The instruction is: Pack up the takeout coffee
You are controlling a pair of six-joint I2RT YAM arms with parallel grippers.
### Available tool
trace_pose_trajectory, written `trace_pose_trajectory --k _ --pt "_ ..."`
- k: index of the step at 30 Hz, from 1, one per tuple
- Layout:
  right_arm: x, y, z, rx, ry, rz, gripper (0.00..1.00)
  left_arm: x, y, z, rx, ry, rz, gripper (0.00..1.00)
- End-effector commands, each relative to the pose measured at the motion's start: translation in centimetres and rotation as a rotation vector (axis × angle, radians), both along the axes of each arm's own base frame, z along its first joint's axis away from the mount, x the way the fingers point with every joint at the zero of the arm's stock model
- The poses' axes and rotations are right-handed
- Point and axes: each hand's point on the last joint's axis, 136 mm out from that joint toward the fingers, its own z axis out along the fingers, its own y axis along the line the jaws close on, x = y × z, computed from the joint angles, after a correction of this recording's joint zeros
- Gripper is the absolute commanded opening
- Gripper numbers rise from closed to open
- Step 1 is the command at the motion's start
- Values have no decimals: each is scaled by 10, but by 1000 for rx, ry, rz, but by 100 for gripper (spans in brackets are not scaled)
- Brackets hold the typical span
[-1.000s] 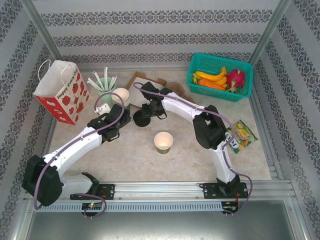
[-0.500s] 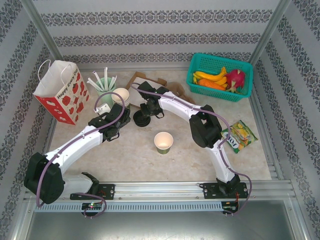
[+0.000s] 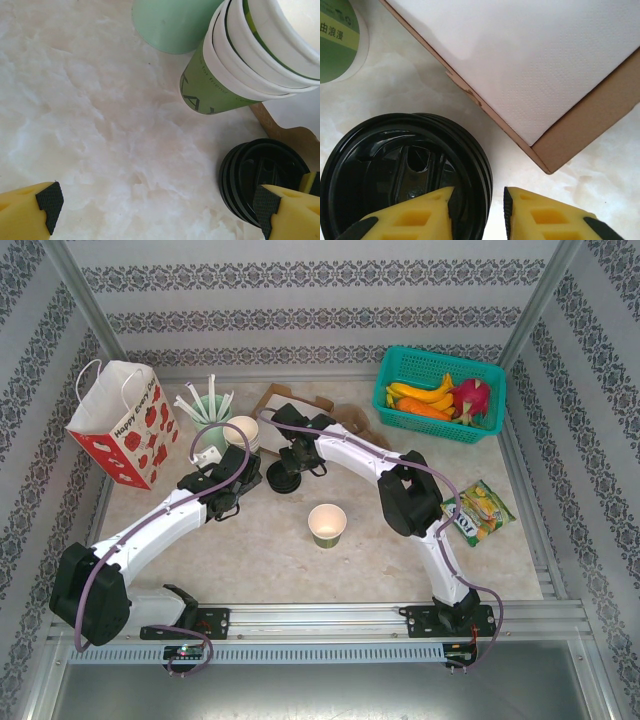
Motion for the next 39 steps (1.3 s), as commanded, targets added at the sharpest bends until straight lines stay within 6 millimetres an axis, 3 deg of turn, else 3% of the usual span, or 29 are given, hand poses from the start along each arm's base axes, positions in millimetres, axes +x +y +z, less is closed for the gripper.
trace_pose_trajectory --k 1,16,21,24,32,39 --pt "-1 1 2 -20 -7 15 35 6 1 5 2 -6 1 99" --pt "-4 4 -9 -21 26 22 28 5 3 2 4 4 3 99" --pt "0 3 2 -17 -8 21 17 4 2 1 3 8 0 99" --pt "4 0 15 -22 -47 17 15 5 2 2 2 6 -4 99" --pt "11 -8 46 -24 -186 6 14 21 -27 13 -80 -75 -157 99" --pt "11 -7 49 26 -232 -18 15 30 -52 23 -167 -144 -277 99"
